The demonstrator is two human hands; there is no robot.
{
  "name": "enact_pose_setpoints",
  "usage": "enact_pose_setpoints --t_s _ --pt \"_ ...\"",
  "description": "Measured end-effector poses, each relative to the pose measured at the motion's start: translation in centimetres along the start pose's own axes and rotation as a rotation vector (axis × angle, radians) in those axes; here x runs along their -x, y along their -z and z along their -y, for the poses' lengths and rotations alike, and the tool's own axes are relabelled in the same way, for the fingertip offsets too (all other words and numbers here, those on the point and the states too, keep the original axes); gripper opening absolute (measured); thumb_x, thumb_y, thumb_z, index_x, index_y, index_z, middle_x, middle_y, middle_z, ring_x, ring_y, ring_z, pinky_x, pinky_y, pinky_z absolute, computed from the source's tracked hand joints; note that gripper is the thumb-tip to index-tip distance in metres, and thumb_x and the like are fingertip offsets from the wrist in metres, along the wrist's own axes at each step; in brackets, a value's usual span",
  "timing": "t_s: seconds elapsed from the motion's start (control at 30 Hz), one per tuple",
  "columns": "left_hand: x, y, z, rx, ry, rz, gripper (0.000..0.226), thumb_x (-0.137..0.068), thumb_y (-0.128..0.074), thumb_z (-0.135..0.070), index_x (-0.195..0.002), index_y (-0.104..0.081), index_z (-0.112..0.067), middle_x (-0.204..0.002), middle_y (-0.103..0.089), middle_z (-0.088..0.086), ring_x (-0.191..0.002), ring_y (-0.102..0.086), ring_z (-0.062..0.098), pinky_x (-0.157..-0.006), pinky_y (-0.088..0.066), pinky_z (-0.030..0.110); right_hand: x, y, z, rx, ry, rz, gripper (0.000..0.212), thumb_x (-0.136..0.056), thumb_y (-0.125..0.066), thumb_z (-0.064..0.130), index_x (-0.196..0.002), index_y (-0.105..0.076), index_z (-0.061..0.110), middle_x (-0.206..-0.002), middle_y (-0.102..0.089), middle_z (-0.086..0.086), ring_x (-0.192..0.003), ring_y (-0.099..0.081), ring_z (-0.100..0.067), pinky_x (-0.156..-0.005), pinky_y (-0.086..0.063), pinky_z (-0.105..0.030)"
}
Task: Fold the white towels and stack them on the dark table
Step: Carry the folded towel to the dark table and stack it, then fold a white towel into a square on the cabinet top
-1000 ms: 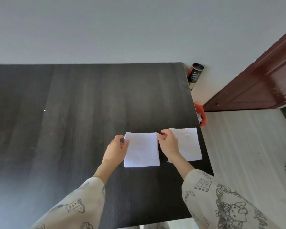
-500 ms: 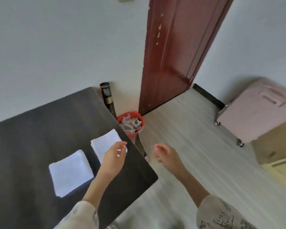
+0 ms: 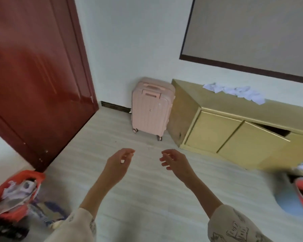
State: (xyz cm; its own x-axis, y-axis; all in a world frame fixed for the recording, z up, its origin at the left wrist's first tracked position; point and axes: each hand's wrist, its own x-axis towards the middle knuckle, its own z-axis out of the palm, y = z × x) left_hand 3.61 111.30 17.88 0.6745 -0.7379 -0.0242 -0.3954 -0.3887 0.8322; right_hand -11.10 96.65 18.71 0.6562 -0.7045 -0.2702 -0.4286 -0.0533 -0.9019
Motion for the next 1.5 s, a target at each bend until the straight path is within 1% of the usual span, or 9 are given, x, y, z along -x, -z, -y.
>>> enact_pose_setpoints --t_s 0.27,0.47,0.63,0.83,0.93,1.03,1.13,1.27,1.5 --pt "-16.6 -12.0 -7.4 -0.019 -0.136 0.157 0.017 -0.093 -0.050 -0.011 -0.103 -0.063 -0.015 -0.094 -0.064 -0.006 -0.087 -0.060 0.010 -0.071 -0.039 0.000 -12.1 14.7 -2.0 -0.046 -0.060 -0.171 0.017 -0.095 -0.050 0.016 -0.107 -0.060 0.009 -0.087 -0.066 -0.005 -0.074 -0.061 -0.016 -0.064 -0.046 -0.023" --pt "-32.6 -20.4 -11.8 -0.011 -0.205 0.260 0.020 -0.094 -0.049 -0.013 -0.109 -0.062 -0.011 -0.103 -0.066 0.001 -0.093 -0.062 0.015 -0.079 -0.043 0.014 -25.1 24.5 -2.3 -0.050 -0.093 -0.282 0.020 -0.095 -0.048 0.015 -0.109 -0.060 0.007 -0.089 -0.067 -0.006 -0.076 -0.062 -0.017 -0.066 -0.048 -0.026" --pt "-43.4 -26.8 -16.6 -0.095 -0.243 0.390 0.024 -0.096 -0.045 -0.017 -0.115 -0.059 -0.011 -0.111 -0.062 0.000 -0.092 -0.054 0.008 -0.067 -0.037 0.003 -33.3 32.1 -2.7 -0.091 -0.137 -0.352 0.018 -0.096 -0.048 0.016 -0.109 -0.059 0.010 -0.088 -0.067 -0.003 -0.076 -0.062 -0.015 -0.068 -0.049 -0.027" --pt "-53.2 -35.9 -19.7 -0.197 -0.232 0.591 0.031 -0.098 -0.040 -0.018 -0.124 -0.053 -0.007 -0.121 -0.060 0.008 -0.109 -0.057 0.018 -0.087 -0.039 0.018 -42.6 40.4 -6.1 -0.105 -0.219 -0.415 0.017 -0.095 -0.049 0.016 -0.106 -0.060 0.010 -0.086 -0.067 -0.003 -0.075 -0.062 -0.017 -0.069 -0.048 -0.030" --pt "-57.5 -41.5 -20.0 -0.272 -0.201 0.670 0.034 -0.098 -0.037 -0.023 -0.122 -0.055 -0.006 -0.119 -0.061 0.009 -0.107 -0.057 0.020 -0.083 -0.037 0.016 -48.3 44.7 -8.6 -0.026 -0.248 -0.349 0.018 -0.094 -0.050 0.015 -0.107 -0.060 0.008 -0.086 -0.066 -0.004 -0.076 -0.061 -0.019 -0.067 -0.046 -0.025" --pt "-62.2 -47.6 -21.0 -0.294 -0.137 0.697 0.054 -0.083 -0.030 -0.036 -0.114 -0.058 -0.002 -0.111 -0.063 0.012 -0.102 -0.058 0.025 -0.078 -0.037 0.022 -55.0 49.8 -11.8 0.069 -0.278 -0.319 0.021 -0.094 -0.051 0.015 -0.109 -0.061 0.006 -0.093 -0.067 -0.009 -0.086 -0.063 -0.024 -0.071 -0.047 -0.028" --pt "-67.2 -52.8 -22.5 -0.324 -0.059 0.649 0.039 -0.092 -0.039 -0.025 -0.116 -0.057 -0.001 -0.116 -0.060 0.013 -0.109 -0.056 0.027 -0.086 -0.038 0.025 -60.4 54.3 -14.6 0.210 -0.349 -0.293 0.028 -0.094 -0.051 0.018 -0.118 -0.060 0.008 -0.113 -0.066 -0.012 -0.108 -0.060 -0.026 -0.089 -0.043 -0.028" --pt "-72.9 -58.8 -23.5 -0.389 -0.049 0.536 0.035 -0.092 -0.042 -0.016 -0.121 -0.053 -0.002 -0.123 -0.053 0.018 -0.115 -0.050 0.030 -0.096 -0.034 0.029 -66.2 58.9 -18.3 0.446 -0.401 -0.193 0.042 -0.094 -0.048 0.022 -0.135 -0.046 0.013 -0.135 -0.052 -0.013 -0.125 -0.047 -0.028 -0.101 -0.038 -0.033" --pt "-81.7 -66.5 -22.8 -0.673 -0.155 0.493 0.046 -0.092 -0.041 -0.009 -0.138 -0.034 -0.010 -0.148 -0.028 0.008 -0.138 -0.022 0.024 -0.107 -0.029 0.039 -74.8 61.8 -23.3 0.820 -0.459 0.063 0.079 -0.091 -0.048 0.049 -0.149 0.002 0.030 -0.157 0.013 -0.006 -0.145 0.009 -0.029 -0.117 -0.008 -0.049"
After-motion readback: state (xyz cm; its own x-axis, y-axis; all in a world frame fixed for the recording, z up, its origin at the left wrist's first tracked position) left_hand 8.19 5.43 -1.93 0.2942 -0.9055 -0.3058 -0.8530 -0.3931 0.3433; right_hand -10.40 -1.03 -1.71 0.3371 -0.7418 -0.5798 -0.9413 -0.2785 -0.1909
